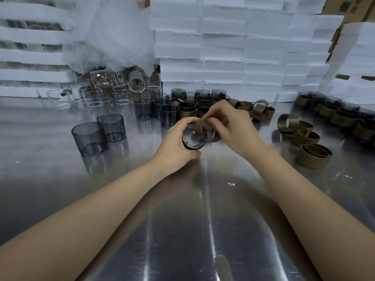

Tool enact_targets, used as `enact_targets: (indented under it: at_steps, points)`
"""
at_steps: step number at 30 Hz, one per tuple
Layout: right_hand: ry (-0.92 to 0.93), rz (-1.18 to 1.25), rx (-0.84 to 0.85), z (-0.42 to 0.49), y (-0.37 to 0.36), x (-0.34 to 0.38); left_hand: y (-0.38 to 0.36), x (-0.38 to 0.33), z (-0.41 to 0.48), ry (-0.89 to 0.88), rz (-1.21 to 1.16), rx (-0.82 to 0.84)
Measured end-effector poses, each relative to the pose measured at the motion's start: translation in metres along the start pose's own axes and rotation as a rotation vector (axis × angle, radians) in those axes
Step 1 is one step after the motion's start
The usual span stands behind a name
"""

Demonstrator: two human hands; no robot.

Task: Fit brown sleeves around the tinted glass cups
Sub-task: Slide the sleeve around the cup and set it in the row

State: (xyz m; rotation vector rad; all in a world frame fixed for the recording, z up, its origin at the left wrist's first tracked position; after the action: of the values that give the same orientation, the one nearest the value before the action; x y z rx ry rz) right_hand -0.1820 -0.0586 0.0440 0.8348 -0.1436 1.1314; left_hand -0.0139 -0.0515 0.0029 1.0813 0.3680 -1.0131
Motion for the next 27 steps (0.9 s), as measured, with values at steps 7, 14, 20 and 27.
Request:
enact_targets:
  at_steps: [7, 14, 20, 27]
  points:
    - [0.113, -0.035, -0.051, -0.003, -0.011, 0.011, 0.002, -0.002, 0.0, 0.05, -0.004, 0.116]
    - [0.219, -0.098, 0.004, -0.002, -0.011, 0.016, 0.006, -0.01, 0.001, 0.159, -0.201, 0.268]
    - [0.179, -0.056, 0.056, -0.001, -0.013, 0.015, 0.004, -0.005, 0.0, 0.139, -0.129, 0.203]
    - [-0.205, 0.217, -0.092, 0.001, -0.017, 0.009, 0.006, -0.006, 0.0, 0.182, -0.147, 0.196]
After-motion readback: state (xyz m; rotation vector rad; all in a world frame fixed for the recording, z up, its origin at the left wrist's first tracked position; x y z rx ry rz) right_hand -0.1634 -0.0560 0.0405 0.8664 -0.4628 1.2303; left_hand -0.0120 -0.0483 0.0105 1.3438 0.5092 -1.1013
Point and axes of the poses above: each hand's wrist, its own z-axis towards the middle knuckle, its own y-axis out of the back of the hand, x = y × z, the point moved 2 cm from there along z, towards the middle knuckle, and after that the axes turned 10 degrees about z, right-handed, at the moved point
